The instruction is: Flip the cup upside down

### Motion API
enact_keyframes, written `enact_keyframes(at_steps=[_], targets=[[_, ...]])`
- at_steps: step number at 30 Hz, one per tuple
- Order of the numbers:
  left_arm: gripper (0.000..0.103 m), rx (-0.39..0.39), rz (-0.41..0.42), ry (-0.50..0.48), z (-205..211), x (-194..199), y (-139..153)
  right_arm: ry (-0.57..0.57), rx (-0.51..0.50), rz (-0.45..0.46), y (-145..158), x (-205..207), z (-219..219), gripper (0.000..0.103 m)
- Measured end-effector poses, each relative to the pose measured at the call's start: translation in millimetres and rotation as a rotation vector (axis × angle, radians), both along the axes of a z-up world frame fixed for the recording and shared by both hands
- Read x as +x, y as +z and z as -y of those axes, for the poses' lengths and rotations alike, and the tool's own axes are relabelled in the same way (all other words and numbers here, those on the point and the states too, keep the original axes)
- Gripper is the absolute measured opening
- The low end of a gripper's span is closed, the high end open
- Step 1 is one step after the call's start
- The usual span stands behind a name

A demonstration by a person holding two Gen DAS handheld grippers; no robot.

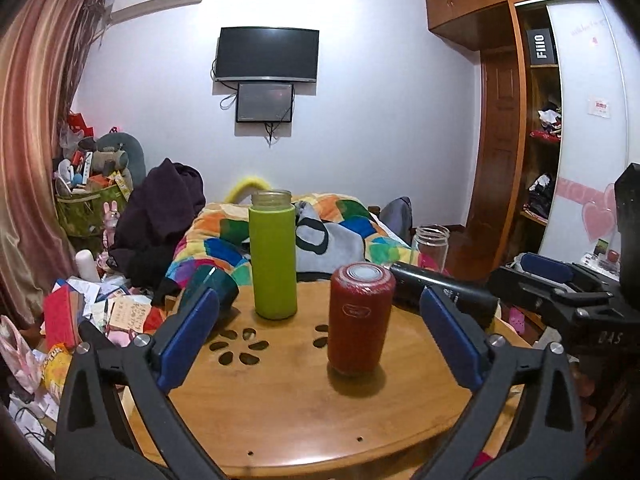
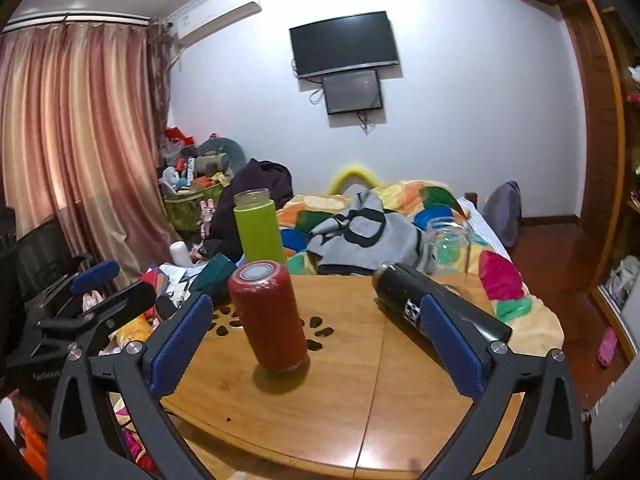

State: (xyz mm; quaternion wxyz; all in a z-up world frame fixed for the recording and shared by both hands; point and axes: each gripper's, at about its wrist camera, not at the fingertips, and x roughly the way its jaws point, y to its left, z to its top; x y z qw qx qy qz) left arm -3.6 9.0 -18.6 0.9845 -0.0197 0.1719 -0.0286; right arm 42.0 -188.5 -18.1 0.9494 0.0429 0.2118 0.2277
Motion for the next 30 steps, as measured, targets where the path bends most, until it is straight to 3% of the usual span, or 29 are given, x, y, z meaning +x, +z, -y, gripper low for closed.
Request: enact_keyframes(at_steps=[12,30], targets=[[0.103,0.042,0.031,0.042,11.1,-17.1,-5.4,-0.062,-0.035,0.036,-2.1,-19.3,8.1,0.103],[0.103,0.051,0.043,0.049,15.8,-21.8,-7.7,-0.06,-0.07,0.071,0.5,-29.7,2.6,0.103]])
